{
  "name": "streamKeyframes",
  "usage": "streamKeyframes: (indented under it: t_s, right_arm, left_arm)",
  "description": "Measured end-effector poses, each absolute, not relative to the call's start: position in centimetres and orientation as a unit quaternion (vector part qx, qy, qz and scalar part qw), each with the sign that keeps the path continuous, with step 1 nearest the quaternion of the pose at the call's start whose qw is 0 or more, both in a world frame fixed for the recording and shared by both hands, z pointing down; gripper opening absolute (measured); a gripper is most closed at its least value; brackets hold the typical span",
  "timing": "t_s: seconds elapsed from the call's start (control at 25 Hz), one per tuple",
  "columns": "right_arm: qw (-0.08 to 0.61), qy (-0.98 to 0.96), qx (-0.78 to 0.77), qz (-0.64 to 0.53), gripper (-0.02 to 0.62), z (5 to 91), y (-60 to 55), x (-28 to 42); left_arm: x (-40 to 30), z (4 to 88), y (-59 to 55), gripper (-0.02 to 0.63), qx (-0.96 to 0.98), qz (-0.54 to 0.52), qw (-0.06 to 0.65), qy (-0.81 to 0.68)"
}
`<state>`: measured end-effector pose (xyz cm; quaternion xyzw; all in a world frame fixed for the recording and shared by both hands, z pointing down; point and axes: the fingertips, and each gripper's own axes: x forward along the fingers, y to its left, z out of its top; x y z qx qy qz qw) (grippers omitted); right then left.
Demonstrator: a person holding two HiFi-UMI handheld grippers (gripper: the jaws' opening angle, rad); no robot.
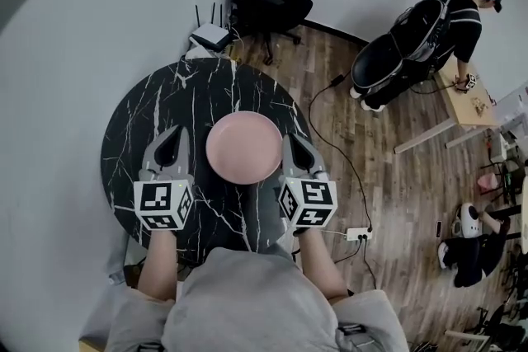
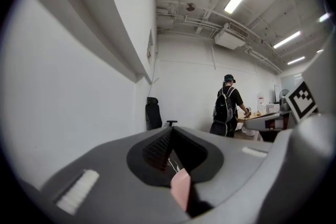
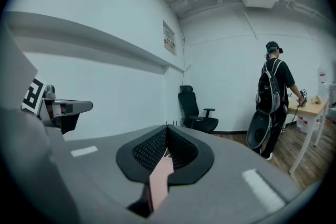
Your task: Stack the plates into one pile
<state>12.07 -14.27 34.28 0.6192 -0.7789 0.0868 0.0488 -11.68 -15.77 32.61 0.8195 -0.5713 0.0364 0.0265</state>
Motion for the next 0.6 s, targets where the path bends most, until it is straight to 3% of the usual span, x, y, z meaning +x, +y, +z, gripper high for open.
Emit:
streamKeyframes:
  t_s: [0.6]
  right_arm:
    - [0.000, -0.775, 0.632, -0.008, 0.005, 26.8, -10.5, 12.6]
  left_arm:
    - [-12.3, 25.3, -12.7, 0.060, 0.832, -0.027, -0.036, -0.553]
